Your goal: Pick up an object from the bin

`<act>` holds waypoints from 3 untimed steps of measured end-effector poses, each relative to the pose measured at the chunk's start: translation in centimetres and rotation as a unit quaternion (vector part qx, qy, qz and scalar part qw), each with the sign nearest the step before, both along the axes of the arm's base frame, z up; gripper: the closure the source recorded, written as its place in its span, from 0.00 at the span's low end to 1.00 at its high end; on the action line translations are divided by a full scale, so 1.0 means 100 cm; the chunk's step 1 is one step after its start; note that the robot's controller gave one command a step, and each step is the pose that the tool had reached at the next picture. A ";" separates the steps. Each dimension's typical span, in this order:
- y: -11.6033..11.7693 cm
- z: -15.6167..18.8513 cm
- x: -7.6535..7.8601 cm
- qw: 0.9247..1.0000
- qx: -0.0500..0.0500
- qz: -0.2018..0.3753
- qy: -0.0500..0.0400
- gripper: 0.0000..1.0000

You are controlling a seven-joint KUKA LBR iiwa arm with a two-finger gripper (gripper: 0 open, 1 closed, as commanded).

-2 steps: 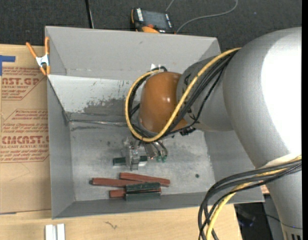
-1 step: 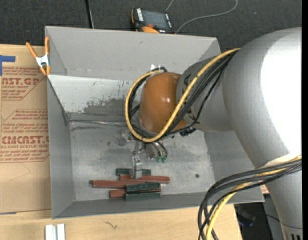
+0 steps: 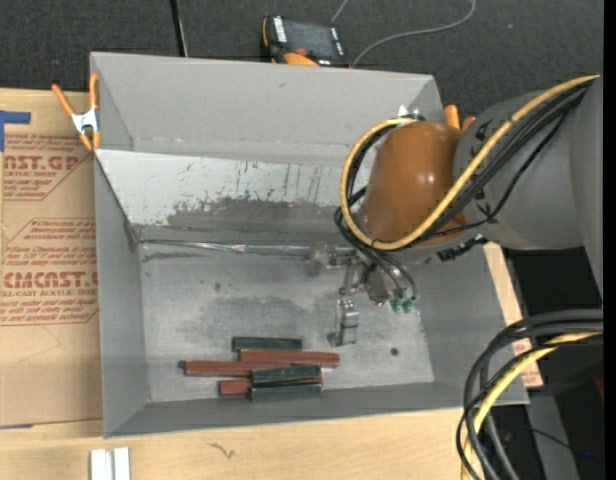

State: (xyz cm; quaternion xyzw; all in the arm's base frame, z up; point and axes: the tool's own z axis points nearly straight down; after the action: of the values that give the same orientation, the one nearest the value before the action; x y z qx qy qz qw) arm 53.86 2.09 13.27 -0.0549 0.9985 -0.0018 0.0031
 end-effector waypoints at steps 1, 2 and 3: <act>0.062 -0.008 -0.060 1.000 0.003 0.023 0.006 0.00; 0.051 -0.063 -0.051 0.999 0.002 0.042 0.006 0.00; 0.052 -0.058 -0.043 0.999 0.004 0.041 -0.013 1.00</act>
Offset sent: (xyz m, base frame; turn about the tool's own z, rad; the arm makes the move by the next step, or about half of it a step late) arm -0.0566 0.0573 -0.0066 -0.0393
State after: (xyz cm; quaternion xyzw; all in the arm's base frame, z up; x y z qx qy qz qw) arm 49.58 7.33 7.52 -0.0959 0.9953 0.0015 0.0162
